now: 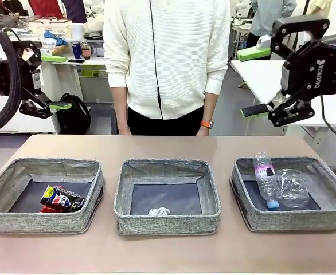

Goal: Sort the waste into the appropriate baskets.
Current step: Place the picked waste into the Fabric basket indicated by the person.

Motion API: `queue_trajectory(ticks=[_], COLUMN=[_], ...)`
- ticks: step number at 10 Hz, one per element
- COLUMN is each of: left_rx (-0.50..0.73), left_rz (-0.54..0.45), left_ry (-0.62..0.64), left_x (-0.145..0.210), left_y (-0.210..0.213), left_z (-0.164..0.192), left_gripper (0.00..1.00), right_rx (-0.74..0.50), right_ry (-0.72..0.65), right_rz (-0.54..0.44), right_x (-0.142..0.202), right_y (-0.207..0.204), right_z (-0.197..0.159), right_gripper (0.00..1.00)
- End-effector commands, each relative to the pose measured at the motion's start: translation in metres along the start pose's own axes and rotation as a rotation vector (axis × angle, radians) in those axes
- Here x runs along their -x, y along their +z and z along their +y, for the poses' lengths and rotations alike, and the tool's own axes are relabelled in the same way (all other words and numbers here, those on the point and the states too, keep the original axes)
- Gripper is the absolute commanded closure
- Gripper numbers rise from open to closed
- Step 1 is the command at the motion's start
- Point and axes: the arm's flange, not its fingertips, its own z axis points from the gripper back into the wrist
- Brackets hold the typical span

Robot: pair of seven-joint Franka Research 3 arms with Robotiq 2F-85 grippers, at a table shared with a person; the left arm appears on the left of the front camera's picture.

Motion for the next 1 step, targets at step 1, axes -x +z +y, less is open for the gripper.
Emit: queue_trajectory(ticks=[1], left_rx=[0.011], left_rz=[-0.004], left_ry=[-0.006], left_x=[0.0005], left_y=[0.0007], left_z=[-0.0024], left_gripper=[0.0], right_rx=[-0.022], right_ry=[0.031], right_rz=[0.001], right_x=[-0.001], right_y=[-0.0022], right_z=[0.0032], right_gripper=[0.0])
